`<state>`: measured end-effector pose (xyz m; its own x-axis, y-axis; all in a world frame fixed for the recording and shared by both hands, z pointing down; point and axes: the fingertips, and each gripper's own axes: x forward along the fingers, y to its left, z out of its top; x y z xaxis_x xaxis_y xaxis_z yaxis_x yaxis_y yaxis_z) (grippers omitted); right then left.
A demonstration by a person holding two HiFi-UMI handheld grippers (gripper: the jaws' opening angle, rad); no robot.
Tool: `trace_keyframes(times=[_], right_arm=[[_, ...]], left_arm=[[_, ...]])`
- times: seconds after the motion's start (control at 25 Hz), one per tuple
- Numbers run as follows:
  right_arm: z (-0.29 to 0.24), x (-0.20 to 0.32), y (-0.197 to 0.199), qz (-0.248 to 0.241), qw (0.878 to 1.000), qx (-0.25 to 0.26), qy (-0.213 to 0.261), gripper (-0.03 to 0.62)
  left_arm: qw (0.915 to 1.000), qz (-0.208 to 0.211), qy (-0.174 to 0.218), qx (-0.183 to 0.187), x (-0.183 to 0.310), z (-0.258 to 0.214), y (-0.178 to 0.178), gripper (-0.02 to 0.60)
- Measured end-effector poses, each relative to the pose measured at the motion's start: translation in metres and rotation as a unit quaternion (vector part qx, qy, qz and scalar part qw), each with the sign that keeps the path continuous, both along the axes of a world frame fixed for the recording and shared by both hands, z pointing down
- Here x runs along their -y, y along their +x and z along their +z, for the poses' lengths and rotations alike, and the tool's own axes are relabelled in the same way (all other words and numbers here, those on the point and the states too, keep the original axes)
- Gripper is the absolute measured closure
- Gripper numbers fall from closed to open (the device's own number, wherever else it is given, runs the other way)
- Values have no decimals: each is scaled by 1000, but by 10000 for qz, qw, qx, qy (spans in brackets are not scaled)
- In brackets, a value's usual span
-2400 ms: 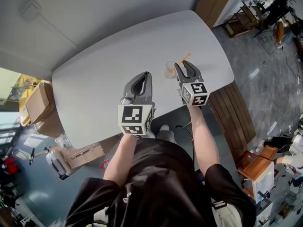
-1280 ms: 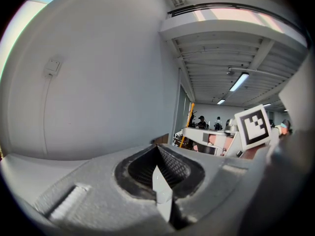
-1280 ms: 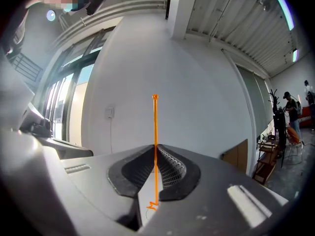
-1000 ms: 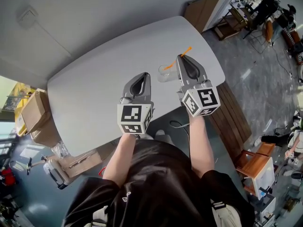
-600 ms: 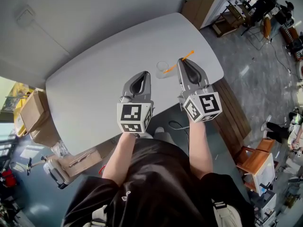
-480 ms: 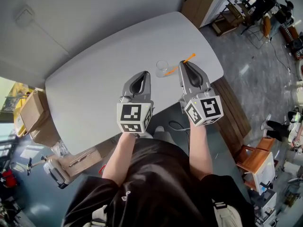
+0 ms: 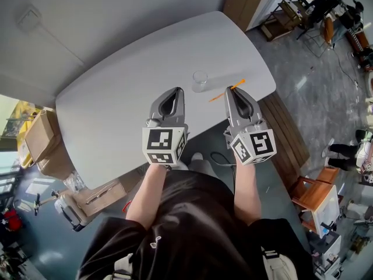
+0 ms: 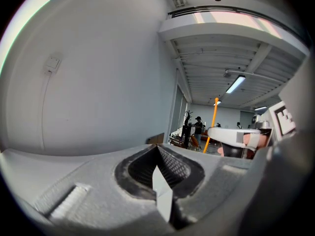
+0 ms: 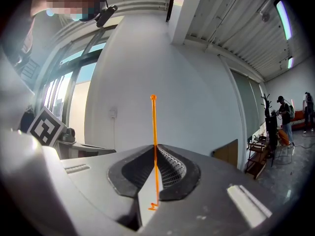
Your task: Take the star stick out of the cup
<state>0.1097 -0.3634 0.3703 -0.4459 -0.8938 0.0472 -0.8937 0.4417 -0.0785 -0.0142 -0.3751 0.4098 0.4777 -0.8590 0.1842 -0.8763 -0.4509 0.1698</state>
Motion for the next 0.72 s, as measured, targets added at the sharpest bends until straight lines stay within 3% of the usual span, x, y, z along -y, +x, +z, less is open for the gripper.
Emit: trace_keyframes(times=[0.72], right_arm=[[8,-2,-12,-143,9999,-9,-73,574]], left_arm=[[10000,-23,-14,46,-1,2,-4,581]])
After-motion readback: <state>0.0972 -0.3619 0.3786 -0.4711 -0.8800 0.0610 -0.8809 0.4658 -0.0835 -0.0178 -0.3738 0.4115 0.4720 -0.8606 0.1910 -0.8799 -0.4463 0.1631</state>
